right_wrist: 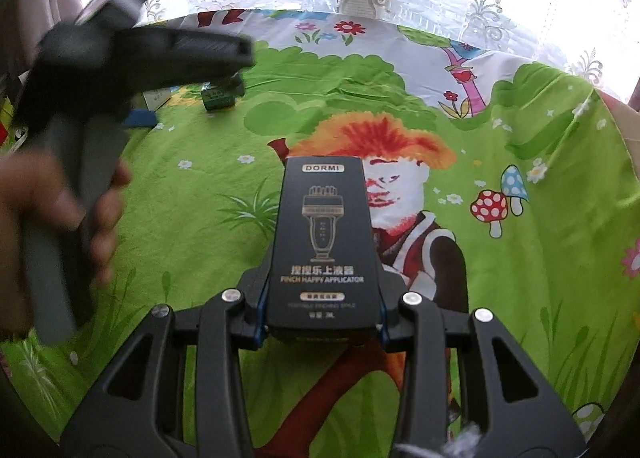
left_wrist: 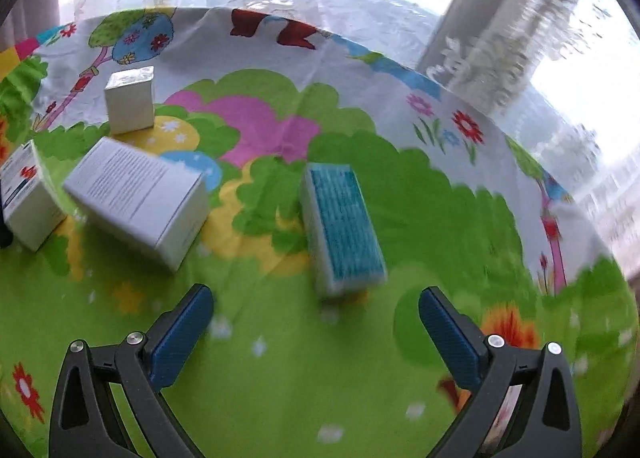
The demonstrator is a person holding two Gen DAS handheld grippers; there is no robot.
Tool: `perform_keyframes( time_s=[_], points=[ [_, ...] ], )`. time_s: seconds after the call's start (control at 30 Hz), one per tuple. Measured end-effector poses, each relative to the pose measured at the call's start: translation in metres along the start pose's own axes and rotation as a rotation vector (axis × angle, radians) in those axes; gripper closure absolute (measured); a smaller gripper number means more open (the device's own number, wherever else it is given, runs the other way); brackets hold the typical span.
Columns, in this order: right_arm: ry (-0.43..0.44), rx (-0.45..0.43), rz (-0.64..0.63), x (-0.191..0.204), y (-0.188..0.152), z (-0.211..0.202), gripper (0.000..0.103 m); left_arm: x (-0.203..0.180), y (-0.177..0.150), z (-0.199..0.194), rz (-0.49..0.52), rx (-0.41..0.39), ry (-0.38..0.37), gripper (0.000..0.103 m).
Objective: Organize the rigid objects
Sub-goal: 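Grasp the teal printed box with the left tool, then lift and carry the DORMI box and teal box to the storage box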
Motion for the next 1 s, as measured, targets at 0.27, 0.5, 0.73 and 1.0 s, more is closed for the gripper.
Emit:
perform_keyframes(
  time_s=[0.27, 0.5, 0.73, 1.0],
  points=[
    [0.009, 0.000, 0.011, -0.001, 0.000, 0.000, 0.060, -0.041, 0.015, 0.025, 0.263, 0.012, 0.124, 0.060],
    [0.010, -0.001, 0.017, 0.000, -0.001, -0.001, 0.060, -0.023, -0.052, -0.023, 0.521, -0.022, -0.005, 0.069],
    [0.011, 0.000, 0.019, 0.000, -0.001, -0.001, 0.060, 0.077, -0.126, -0.101, 0.524, -0.016, -0.086, 0.069],
    [0.009, 0.000, 0.016, -0.001, -0.001, 0.000, 0.060, 0.139, -0.137, -0.126, 0.513, -0.075, -0.055, 0.041]
  ],
)
Point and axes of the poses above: each gripper's, at about its wrist camera, not at the fingertips, and z roughly the way its jaws point, x to its left, y to its top, the point moved 1 cm from there along z, roughly the way its jaws point, and after that the axes turned 3 degrees about -z, right-handed, at the moved point
